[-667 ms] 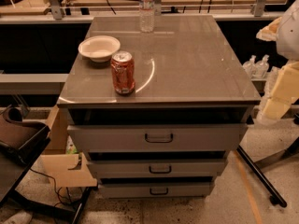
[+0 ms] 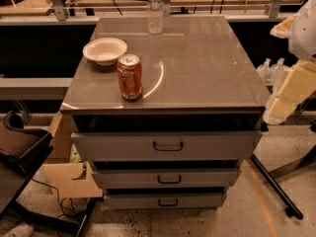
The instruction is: Move water bottle near coke can
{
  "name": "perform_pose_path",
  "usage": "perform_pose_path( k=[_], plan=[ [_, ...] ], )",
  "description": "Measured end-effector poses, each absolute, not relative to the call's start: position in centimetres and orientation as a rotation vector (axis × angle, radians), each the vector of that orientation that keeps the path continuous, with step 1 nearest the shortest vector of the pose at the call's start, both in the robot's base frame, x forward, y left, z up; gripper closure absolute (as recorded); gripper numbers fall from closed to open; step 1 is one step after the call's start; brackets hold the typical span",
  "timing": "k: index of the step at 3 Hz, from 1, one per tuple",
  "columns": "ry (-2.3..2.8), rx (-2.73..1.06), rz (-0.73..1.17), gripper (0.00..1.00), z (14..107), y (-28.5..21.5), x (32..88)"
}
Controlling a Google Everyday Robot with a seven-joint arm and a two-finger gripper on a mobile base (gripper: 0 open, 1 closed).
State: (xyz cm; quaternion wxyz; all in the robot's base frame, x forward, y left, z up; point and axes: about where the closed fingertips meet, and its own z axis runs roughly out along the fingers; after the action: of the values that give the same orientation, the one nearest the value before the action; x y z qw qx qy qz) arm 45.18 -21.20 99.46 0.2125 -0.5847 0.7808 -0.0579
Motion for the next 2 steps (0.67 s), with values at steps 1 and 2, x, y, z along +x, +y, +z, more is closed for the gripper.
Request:
perform_pose_path(
  k=[1,2],
  plan=[
    [2.104,-1.460,-0.140,0.00,99.5,-21.1,49.2],
    [2.001,-1.317,-0.091,0.00,99.7,-20.2,54.0]
  ],
)
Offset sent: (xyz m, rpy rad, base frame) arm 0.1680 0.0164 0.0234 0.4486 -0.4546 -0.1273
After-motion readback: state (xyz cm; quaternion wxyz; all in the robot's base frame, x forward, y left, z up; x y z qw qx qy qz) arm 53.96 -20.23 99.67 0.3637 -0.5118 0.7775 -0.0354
